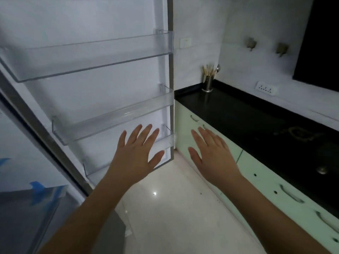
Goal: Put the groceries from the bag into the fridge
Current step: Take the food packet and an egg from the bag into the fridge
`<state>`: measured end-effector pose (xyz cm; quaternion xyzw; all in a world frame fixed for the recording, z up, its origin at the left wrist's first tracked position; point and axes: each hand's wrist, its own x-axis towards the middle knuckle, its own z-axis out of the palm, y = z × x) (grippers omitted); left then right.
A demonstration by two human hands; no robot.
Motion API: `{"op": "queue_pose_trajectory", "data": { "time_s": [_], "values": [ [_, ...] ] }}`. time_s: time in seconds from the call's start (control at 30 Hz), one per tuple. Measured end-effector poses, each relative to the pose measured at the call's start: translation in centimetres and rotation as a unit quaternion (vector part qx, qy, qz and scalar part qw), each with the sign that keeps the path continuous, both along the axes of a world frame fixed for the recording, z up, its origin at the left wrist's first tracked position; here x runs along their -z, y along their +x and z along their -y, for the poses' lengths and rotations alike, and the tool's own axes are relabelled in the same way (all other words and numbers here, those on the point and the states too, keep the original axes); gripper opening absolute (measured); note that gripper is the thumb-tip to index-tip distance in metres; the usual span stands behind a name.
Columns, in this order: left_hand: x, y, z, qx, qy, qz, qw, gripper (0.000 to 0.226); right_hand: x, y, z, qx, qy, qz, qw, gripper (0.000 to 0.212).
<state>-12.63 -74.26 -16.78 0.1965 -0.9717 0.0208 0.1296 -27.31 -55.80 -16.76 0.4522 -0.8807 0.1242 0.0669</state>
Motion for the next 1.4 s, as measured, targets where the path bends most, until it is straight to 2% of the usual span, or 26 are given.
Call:
{"op": "queue_pose_trajectory", "data": {
  "time_s": [0.17,0.5,0.7,0.93,1.17,1.4],
  "values": [
    [0.0,0.4,-1.4,0.068,-0.005,0.021,0.997,0.075,0.1,4.0,-2.6,0.079,0.036,0.019,0.996,0.067],
    [-0.5,-2.8,-10.6,0.241,0.002,0.063,0.968,0.08,-0.3,7.6,-13.7,0.234,0.041,0.023,0.971,0.064],
    [-2.1,-3.9,-20.4,0.348,0.009,0.038,0.937,0.077,0.1,10.4,-22.7,0.324,0.019,0.0,0.946,0.063],
    [-2.7,-4.5,-35.1,0.453,-0.002,0.017,0.891,0.072,-0.1,16.2,-37.0,0.433,0.012,-0.016,0.901,0.062],
    [-2.7,-2.6,-51.2,0.548,-0.031,0.003,0.836,0.071,-0.4,22.9,-51.3,0.548,-0.005,-0.03,0.836,0.061],
    [-3.5,-0.7,-62.3,0.613,-0.039,0.0,0.789,0.072,-1.4,27.8,-60.9,0.624,-0.015,-0.028,0.781,0.061]
  ]
}}
